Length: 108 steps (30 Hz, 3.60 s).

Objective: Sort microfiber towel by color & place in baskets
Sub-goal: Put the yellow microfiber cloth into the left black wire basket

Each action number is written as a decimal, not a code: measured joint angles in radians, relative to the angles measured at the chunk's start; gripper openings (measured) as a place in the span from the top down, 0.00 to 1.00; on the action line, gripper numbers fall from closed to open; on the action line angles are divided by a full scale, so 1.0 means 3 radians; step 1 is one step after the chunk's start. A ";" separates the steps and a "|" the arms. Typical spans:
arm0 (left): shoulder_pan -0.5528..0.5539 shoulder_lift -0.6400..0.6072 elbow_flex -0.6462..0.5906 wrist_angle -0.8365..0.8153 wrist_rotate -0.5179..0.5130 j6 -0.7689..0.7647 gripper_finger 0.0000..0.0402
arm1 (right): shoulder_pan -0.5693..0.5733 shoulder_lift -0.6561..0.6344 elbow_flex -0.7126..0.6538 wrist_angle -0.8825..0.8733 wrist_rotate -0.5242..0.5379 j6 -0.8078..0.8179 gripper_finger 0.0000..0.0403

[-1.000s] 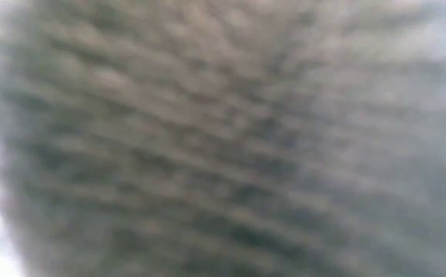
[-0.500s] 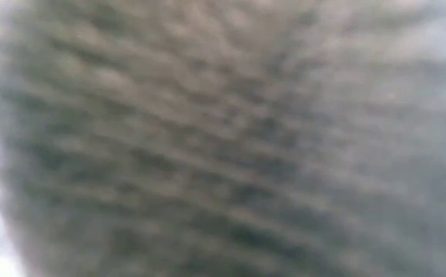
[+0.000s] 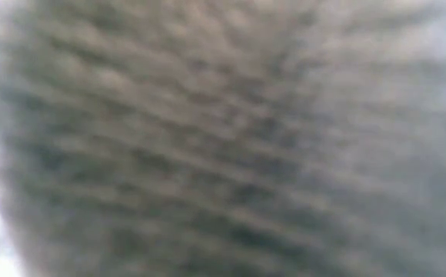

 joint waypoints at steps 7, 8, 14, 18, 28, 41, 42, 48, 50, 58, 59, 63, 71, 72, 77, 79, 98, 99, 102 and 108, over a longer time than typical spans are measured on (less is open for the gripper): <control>-0.0001 0.0000 0.0000 0.0003 -0.0003 -0.0013 0.62 | 0.0000 0.0000 0.0323 0.0017 0.0298 -0.0397 0.98; 0.0000 0.0000 0.0000 0.0003 -0.0003 -0.0014 0.62 | 0.0000 0.0000 0.0373 0.0017 0.0332 -0.0443 0.98; -0.0001 0.0000 0.0000 0.0003 -0.0006 -0.0013 0.62 | 0.0000 0.0000 0.0678 0.0016 0.0459 -0.0826 0.98; 0.0000 0.0000 0.0000 0.0003 -0.0009 -0.0014 0.62 | 0.0000 0.0000 0.0888 0.0017 0.0464 -0.1125 0.97; 0.0000 -0.0002 0.0000 0.0004 -0.0014 -0.0013 0.62 | 0.0000 -0.0001 0.1244 0.0044 0.0527 -0.1784 0.97; -0.0001 -0.0031 0.0000 0.0013 -0.0023 -0.0013 0.62 | -0.0247 -0.0001 0.1263 0.0043 0.0546 -0.2169 0.97; 0.0000 -0.0031 0.0001 0.0013 -0.0023 -0.0013 0.62 | -0.0291 -0.0001 0.1263 0.0043 0.0545 -0.2198 0.97; -0.0001 -0.0031 0.0001 0.0010 -0.0023 0.0010 0.62 | -0.0618 -0.0001 0.1262 0.0042 0.0544 -0.2423 0.97; 0.0000 -0.0032 0.0001 0.0006 -0.0023 0.0029 0.62 | -0.0745 -0.0001 0.1262 0.0043 0.0544 -0.2530 0.97; -0.0001 -0.0096 0.0001 0.0001 -0.0023 0.0040 0.62 | -0.1279 0.0011 0.1261 0.0084 0.0513 -0.2676 0.97; -0.0001 -0.0113 0.0001 0.0001 -0.0023 0.0060 0.62 | -0.1339 0.0017 0.1261 0.0128 0.0511 -0.2676 0.97; -0.0001 -0.0193 0.0001 0.0004 -0.0023 0.0197 0.62 | -0.1576 0.0069 0.1256 0.0386 0.0288 -0.2740 0.97; -0.0001 -0.0309 0.0001 0.0007 -0.0298 0.0480 0.62 | -0.1995 0.0311 0.1256 0.0848 -0.0165 -0.2875 0.97; -0.0001 -0.0310 0.0001 0.0006 -0.0336 0.0507 0.62 | -0.2038 0.0352 0.1256 0.0881 -0.0165 -0.2903 0.97; 0.0000 -0.0311 0.0001 0.0008 -0.0340 0.0659 0.62 | -0.2235 0.0558 0.1256 0.1190 -0.0196 -0.2925 0.97; 0.0000 -0.0318 0.0001 0.0013 -0.0338 0.0708 0.62 | -0.2297 0.0642 0.1256 0.1322 -0.0199 -0.2926 0.97; 0.0000 -0.0564 0.0001 0.0023 -0.0335 0.0977 0.62 | -0.2654 0.1215 0.1256 0.2478 -0.0784 -0.2636 0.97; 0.0000 -0.0570 0.0001 0.0023 -0.0335 0.0982 0.62 | -0.2665 0.1244 0.1256 0.2533 -0.0783 -0.2619 0.97; -0.0001 -0.0588 0.0001 0.0023 -0.0332 0.1018 0.62 | -0.2702 0.1315 0.1256 0.2629 -0.0784 -0.2613 0.97; 0.0000 -0.0630 0.0001 0.0008 -0.0330 0.1055 0.62 | -0.2778 0.1396 0.1259 0.2769 -0.0809 -0.2399 0.97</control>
